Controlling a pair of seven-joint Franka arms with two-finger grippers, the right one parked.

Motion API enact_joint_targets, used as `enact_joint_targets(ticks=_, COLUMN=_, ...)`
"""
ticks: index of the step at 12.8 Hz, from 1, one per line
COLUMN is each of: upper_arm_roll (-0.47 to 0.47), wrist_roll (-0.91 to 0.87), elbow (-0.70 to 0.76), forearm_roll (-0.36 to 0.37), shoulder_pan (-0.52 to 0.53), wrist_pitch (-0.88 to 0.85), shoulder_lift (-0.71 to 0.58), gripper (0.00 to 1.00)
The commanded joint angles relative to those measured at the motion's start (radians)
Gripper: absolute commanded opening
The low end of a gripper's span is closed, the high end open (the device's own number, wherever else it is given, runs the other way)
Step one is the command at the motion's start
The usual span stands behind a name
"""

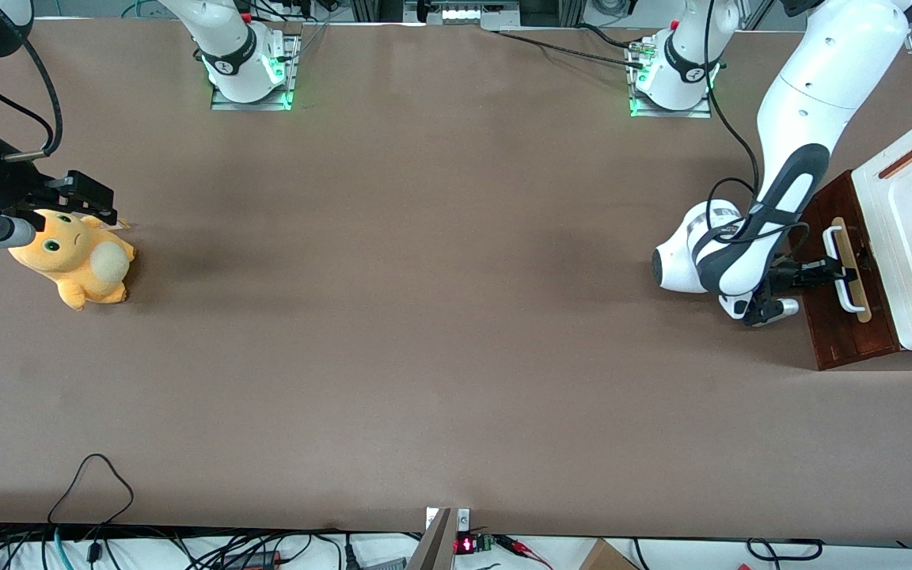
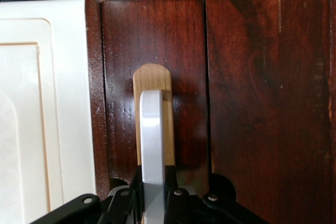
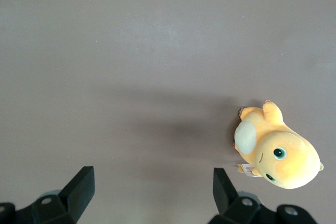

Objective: Open lower drawer with left arm only
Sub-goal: 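Pull the gripped handle away from the cabinet to slide the drawer out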

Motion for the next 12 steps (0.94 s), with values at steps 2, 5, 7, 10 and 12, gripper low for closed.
enact_joint_targets(ticks=2, upper_arm_roll=-0.021, wrist_roll=-0.006, elbow=0.027, forearm_roll=0.014, shoulder_pan=-0.106, wrist_pitch=-0.058, shoulder_lift=0.018, gripper=0.04)
enact_joint_targets(ticks=5, upper_arm_roll=-0.076, wrist_roll=-0.004, elbow=0.033, forearm_roll=0.009, shoulder_pan=-0.152, wrist_pitch=-0.125, shoulder_lift=0.027, gripper=0.04)
enact_joint_targets(ticks=7, upper_arm_roll=-0.099, wrist_roll=-0.004, elbow=0.047, forearm_roll=-0.012, shoulder_pan=-0.169, wrist_pitch=-0.149, shoulder_lift=0.038, gripper=0.04)
enact_joint_targets(ticks=10, upper_arm_roll=-0.094, wrist_roll=-0.003, elbow=0.047, forearm_roll=-0.012, shoulder_pan=-0.159, wrist_pitch=-0.146, shoulder_lift=0.04, gripper=0.04)
enact_joint_targets(ticks=12, upper_arm_roll=-0.09, wrist_roll=-0.003, elbow=0.047, forearm_roll=-0.012, shoulder_pan=-0.155, wrist_pitch=-0.141, shoulder_lift=0.04, gripper=0.04)
